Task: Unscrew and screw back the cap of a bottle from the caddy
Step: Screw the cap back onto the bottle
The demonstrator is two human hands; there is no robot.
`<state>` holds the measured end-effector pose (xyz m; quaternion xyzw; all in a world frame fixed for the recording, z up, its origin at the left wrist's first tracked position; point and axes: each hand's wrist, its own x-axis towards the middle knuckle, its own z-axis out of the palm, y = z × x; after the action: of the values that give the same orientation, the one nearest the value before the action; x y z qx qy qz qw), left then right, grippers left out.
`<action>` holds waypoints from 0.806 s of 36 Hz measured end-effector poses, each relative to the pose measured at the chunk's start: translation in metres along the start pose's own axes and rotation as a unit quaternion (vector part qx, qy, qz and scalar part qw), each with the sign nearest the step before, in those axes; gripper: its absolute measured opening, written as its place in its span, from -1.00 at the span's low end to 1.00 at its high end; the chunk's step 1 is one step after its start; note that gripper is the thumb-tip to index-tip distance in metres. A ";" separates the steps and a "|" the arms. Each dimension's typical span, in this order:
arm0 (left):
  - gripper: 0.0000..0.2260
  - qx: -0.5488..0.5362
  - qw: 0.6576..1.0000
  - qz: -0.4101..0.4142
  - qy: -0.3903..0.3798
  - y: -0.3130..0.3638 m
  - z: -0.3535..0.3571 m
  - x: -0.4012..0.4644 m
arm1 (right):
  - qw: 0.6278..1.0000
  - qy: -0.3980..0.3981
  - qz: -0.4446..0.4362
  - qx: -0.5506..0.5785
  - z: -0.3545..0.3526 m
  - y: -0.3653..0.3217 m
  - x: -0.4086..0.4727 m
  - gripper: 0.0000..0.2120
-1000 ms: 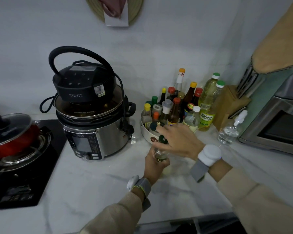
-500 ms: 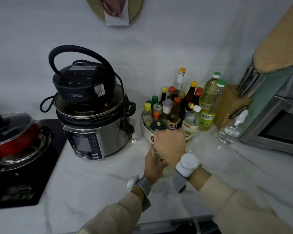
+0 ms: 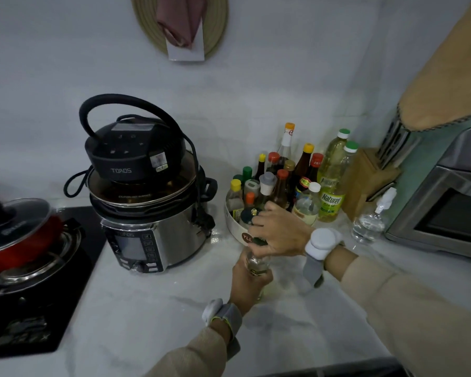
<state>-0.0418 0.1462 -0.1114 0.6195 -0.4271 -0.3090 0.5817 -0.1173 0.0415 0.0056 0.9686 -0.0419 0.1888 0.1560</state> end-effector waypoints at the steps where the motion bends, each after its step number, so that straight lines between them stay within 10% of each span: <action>1: -0.61 -0.001 1.000 -0.001 -0.005 0.002 0.000 -0.001 | 1.000 0.008 0.025 0.008 0.003 -0.002 -0.001 -0.66; 13: -0.43 -0.036 0.999 -0.005 0.018 -0.002 0.008 -0.003 | 0.888 0.040 0.453 -0.064 0.007 -0.061 0.002 -0.61; 24: -0.66 -0.037 0.999 -0.013 0.016 -0.001 0.006 -0.003 | 0.998 -0.052 0.010 -0.026 -0.010 -0.004 -0.007 -0.64; 29: -0.65 -0.043 0.999 -0.008 0.011 0.000 0.006 -0.003 | 0.998 -0.024 0.049 0.010 0.001 -0.007 0.003 -0.66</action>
<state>-0.0483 0.1460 -0.1124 0.6004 -0.4019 -0.3249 0.6103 -0.1133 0.0475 0.0039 0.9712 -0.0912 0.1734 0.1360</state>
